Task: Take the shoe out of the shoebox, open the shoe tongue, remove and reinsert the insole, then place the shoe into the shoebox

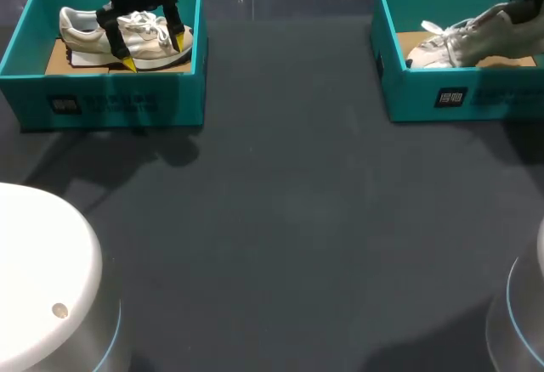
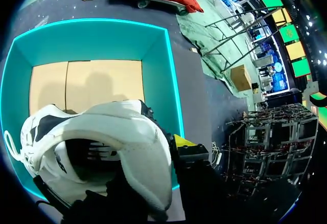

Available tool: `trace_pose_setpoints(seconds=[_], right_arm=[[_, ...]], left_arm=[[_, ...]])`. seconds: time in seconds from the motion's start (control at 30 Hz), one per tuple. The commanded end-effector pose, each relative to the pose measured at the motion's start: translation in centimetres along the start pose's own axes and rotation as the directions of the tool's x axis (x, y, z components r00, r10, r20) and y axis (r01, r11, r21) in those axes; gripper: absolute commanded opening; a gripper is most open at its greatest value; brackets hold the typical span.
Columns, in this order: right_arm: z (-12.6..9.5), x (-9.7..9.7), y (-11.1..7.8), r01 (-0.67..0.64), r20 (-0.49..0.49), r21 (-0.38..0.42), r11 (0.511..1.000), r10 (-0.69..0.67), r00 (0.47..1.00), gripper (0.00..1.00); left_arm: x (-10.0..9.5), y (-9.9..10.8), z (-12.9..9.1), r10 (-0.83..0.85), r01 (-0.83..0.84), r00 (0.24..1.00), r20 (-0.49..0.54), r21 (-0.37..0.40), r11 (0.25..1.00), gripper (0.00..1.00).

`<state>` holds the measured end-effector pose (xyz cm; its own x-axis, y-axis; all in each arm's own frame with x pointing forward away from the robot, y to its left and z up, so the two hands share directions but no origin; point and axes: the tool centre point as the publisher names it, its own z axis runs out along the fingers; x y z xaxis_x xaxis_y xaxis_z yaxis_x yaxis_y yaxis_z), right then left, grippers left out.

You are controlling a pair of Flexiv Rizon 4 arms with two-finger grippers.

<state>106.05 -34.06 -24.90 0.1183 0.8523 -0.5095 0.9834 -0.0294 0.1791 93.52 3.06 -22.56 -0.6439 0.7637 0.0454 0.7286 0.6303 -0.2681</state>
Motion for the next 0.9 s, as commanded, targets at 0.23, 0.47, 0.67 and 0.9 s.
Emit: trace_pose_setpoints(seconds=[0.23,0.47,0.67,0.9], right_arm=[[3.0,0.8,-1.7,-0.04,-0.046,0.049,0.998,0.042,0.998,0.0],[4.3,1.6,-2.7,-0.05,-0.066,0.076,0.996,0.055,0.996,0.0],[5.7,2.2,-3.3,-0.058,-0.093,0.105,0.993,0.068,0.993,0.0],[7.9,3.2,-4.4,-0.064,-0.133,0.141,0.988,0.083,0.988,0.0]], left_arm=[[0.0,0.0,0.0,0.001,-0.001,1.0,-0.001,-0.001,1.0,1.0],[0.0,0.0,0.0,0.001,-0.001,1.0,-0.001,-0.001,1.0,1.0],[0.0,0.0,0.0,0.001,-0.001,1.0,-0.001,-0.001,1.0,1.0],[0.0,0.0,0.0,0.001,-0.001,1.0,-0.001,-0.001,1.0,1.0]])
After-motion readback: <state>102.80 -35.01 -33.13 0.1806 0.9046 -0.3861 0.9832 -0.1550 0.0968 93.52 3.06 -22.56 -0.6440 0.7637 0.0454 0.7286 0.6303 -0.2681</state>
